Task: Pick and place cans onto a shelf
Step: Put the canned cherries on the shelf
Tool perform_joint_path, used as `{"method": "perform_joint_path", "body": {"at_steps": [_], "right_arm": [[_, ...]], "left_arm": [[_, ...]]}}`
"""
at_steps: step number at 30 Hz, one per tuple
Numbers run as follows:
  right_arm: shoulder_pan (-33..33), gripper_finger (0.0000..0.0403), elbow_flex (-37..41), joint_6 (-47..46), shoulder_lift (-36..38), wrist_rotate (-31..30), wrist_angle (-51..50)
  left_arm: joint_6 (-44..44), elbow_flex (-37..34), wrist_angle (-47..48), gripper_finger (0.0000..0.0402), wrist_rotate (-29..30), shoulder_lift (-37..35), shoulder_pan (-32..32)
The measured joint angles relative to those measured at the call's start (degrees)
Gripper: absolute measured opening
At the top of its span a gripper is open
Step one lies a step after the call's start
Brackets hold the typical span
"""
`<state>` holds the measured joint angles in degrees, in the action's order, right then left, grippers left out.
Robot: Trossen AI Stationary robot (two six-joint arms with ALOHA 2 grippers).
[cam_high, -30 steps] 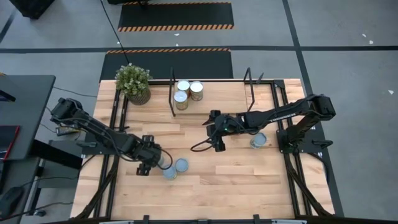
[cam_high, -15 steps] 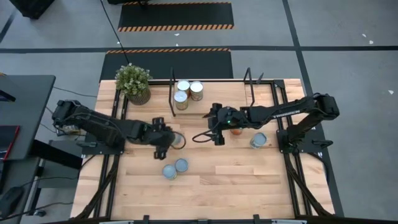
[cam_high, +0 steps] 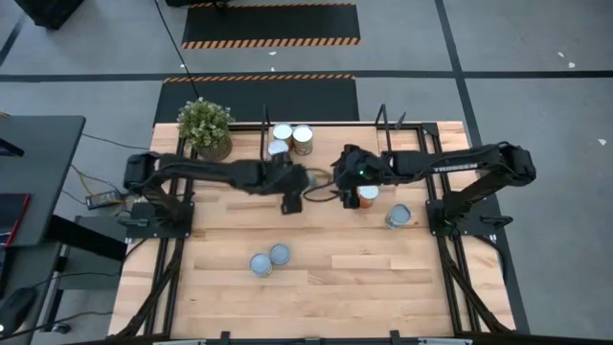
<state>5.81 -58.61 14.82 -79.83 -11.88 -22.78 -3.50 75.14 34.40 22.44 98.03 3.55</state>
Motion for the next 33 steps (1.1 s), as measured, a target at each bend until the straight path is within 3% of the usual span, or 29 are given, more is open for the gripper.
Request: {"method": "perform_joint_path", "body": {"at_steps": [7, 12, 22, 33], "right_arm": [[2.0, 0.0377, 0.0, -0.7, 4.6, 0.7, -6.4], [3.7, 0.0377, 2.6, -0.7, 6.8, 4.7, -3.0], [4.0, 0.0377, 10.4, -1.0, 10.3, 5.5, 3.8], [4.0, 0.0377, 11.8, -0.9, 10.8, 7.8, 7.8]], "left_arm": [[-0.3, 11.3, 7.7, 0.0297, -4.7, 7.6, 7.7], [-1.8, 15.4, 9.9, 0.0297, -7.4, 11.6, 10.6], [-2.3, 16.3, 10.6, 0.0300, -8.8, 14.4, 13.6], [-3.2, 16.9, 11.2, 0.0351, -8.5, 14.4, 13.7]]}}
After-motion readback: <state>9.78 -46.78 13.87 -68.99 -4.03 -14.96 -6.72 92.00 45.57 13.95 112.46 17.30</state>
